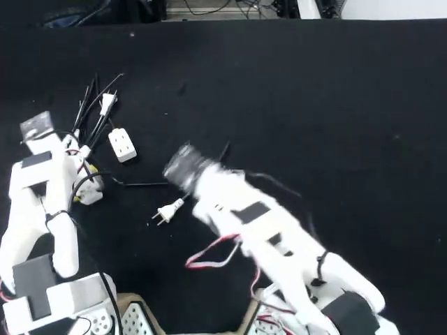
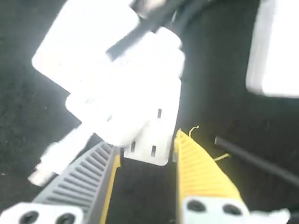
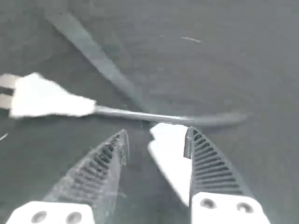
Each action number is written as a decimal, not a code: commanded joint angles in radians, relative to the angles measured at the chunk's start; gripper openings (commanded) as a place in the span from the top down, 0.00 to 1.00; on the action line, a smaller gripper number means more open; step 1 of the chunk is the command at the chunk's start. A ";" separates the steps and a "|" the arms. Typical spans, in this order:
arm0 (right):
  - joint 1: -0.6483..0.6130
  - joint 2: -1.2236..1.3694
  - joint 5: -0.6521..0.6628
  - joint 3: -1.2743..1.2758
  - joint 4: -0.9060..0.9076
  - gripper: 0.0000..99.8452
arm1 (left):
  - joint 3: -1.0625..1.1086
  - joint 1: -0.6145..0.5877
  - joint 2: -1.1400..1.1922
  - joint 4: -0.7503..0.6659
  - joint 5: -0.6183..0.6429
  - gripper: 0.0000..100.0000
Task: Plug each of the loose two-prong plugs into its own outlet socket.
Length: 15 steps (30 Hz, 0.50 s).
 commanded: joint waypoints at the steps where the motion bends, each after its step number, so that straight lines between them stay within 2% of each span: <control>1: -0.164 -0.033 0.175 -0.002 0.025 0.81 | 0.050 -0.091 0.006 -0.138 0.078 0.83; 5: -0.216 -0.030 0.193 -0.022 -0.002 0.81 | 0.088 -0.128 0.006 -0.207 0.086 0.83; 11: -0.216 -0.030 0.204 -0.065 -0.008 0.81 | 0.088 -0.229 0.006 -0.213 0.227 0.83; 15: -0.216 -0.002 0.327 -0.077 0.000 0.81 | 0.088 -0.237 0.006 -0.213 0.235 0.83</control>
